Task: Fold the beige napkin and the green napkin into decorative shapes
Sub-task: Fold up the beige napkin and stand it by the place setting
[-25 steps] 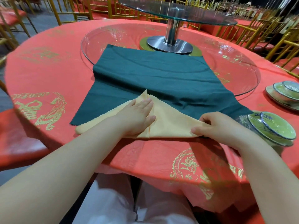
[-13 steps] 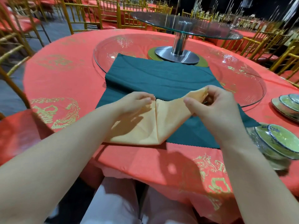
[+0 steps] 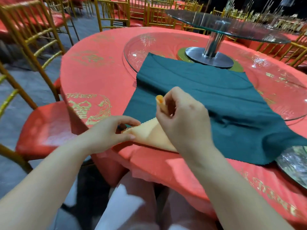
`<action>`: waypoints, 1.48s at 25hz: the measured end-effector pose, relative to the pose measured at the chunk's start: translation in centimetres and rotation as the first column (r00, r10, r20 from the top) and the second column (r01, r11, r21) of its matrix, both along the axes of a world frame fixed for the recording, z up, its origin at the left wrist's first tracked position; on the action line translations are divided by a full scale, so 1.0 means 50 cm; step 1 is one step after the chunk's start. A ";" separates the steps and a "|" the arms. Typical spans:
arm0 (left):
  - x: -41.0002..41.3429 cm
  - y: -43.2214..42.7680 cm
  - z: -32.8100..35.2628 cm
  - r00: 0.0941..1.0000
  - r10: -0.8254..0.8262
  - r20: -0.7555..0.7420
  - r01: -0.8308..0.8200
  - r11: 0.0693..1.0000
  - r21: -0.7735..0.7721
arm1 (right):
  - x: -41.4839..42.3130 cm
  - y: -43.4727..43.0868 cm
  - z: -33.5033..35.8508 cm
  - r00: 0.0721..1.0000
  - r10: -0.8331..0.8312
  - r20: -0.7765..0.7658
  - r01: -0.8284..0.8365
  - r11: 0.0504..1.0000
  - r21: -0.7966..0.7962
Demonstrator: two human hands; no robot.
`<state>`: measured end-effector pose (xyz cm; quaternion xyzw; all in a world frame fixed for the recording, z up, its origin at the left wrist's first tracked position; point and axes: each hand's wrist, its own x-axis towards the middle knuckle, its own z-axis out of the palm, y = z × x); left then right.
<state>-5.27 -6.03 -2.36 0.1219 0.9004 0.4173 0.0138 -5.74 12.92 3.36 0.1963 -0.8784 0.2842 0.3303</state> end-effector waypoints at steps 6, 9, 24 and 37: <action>0.017 -0.004 -0.020 0.977 0.178 0.122 -0.208 0.922 0.326 | 0.004 -0.069 -0.106 0.984 0.177 0.023 -0.176 0.946 0.271; 0.026 -0.007 -0.019 0.969 0.159 0.192 -0.225 0.888 0.400 | 0.004 -0.072 -0.139 0.982 0.186 0.016 -0.181 0.930 0.321; 0.045 0.047 -0.031 0.917 0.394 -0.067 -0.395 0.919 -0.001 | -0.011 0.008 -0.097 0.713 0.405 0.573 -0.474 0.880 -0.032; 0.023 0.209 -0.012 0.983 0.103 -0.152 -0.169 0.830 -0.532 | -0.084 0.126 -0.128 0.748 -0.030 0.663 -0.419 0.753 0.507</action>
